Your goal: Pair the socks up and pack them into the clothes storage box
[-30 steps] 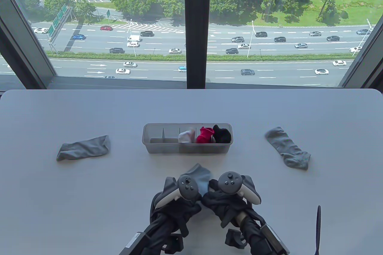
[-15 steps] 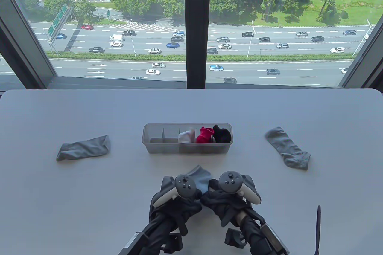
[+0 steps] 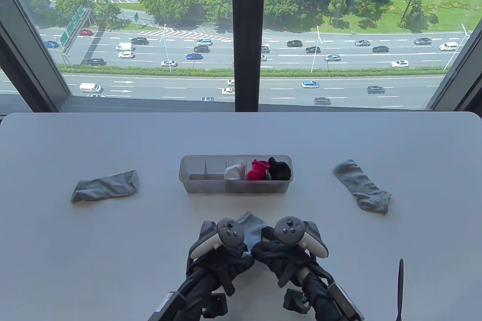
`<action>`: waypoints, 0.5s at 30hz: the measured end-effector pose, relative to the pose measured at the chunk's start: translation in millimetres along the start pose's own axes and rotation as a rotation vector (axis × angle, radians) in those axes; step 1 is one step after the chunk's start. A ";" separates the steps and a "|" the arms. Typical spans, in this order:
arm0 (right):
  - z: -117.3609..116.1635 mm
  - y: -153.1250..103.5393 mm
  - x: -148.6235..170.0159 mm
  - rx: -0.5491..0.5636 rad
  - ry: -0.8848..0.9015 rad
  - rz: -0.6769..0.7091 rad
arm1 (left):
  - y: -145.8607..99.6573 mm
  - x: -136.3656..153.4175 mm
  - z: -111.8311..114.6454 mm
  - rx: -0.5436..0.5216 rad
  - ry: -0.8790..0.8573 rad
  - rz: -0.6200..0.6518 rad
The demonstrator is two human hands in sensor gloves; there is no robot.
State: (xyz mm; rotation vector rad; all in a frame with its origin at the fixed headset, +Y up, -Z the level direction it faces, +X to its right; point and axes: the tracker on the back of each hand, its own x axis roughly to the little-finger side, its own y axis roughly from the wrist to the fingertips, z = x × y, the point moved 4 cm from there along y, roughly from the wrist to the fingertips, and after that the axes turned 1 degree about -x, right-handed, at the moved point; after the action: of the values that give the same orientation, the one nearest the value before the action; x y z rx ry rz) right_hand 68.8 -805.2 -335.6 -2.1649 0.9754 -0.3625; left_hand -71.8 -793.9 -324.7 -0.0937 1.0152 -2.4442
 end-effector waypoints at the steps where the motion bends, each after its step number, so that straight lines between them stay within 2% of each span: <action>1: 0.3 0.4 0.1 0.007 0.027 -0.006 | -0.4 -0.9 0.8 0.003 0.026 -0.010; 4: 2.3 -0.7 0.2 0.013 0.019 -0.006 | -1.7 -5.6 -4.6 -0.119 0.079 -0.014; 8: 5.0 -1.6 0.9 0.027 0.053 -0.003 | -5.1 -8.2 -9.6 -0.195 0.081 0.011; 11: 5.0 -3.0 0.8 0.065 0.057 0.006 | -5.0 -6.5 -11.6 -0.191 0.069 0.008; 13: 2.4 -2.7 0.1 0.015 0.044 0.024 | -4.6 -4.2 -11.3 -0.175 0.050 0.008; 15: 3.4 -3.1 -0.6 0.034 0.036 0.023 | -3.7 -3.4 -9.0 -0.140 0.050 0.003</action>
State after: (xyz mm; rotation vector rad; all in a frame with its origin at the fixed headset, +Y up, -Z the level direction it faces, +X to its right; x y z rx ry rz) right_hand 71.8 -801.6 -335.8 -2.1211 1.0064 -0.4052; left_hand -72.6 -784.3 -328.3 -0.0776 1.2075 -2.3817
